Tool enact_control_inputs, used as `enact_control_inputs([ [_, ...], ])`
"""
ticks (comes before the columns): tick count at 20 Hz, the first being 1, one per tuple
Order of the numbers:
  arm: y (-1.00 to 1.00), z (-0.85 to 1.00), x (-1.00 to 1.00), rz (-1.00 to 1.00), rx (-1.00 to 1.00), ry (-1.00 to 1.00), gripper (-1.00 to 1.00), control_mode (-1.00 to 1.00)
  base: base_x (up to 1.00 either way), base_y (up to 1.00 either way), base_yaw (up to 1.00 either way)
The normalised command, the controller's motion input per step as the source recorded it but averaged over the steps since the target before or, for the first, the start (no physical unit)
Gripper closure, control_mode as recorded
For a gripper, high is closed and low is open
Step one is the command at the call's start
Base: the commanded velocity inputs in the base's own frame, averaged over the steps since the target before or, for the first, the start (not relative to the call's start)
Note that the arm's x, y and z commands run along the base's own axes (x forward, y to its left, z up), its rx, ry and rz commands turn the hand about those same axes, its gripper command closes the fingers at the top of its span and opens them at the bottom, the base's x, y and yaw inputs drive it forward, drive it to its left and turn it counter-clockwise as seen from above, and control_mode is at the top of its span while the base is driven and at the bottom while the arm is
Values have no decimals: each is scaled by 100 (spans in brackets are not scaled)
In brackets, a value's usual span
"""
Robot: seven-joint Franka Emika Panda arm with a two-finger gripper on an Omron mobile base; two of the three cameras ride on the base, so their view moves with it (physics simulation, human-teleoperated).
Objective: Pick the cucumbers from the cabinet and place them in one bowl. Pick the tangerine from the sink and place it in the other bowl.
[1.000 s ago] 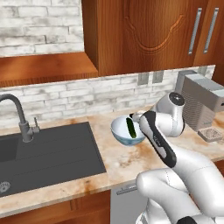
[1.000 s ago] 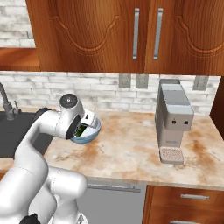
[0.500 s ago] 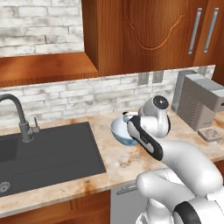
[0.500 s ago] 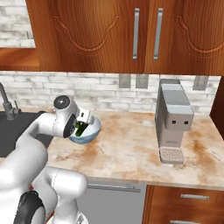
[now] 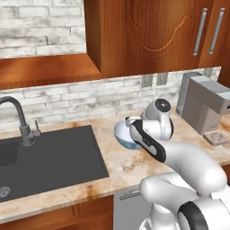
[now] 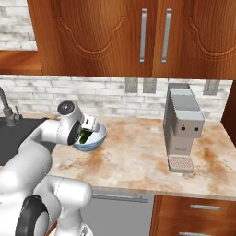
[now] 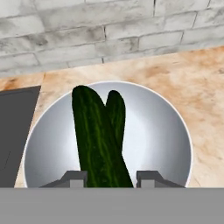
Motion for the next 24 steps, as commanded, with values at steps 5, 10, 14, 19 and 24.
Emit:
enact_control_inputs([
  [5,1,-30,0,1,-2,0,100,-100,0,0,0],
  [10,6,-22,2,0,-5,1,100,-100,0,0,0],
  [14,6,-9,3,0,-5,1,100,-100,0,0,0],
  [19,1,-3,22,0,-5,0,100,-100,0,0,0],
  [24,3,0,10,0,-2,0,100,-100,0,0,0],
])
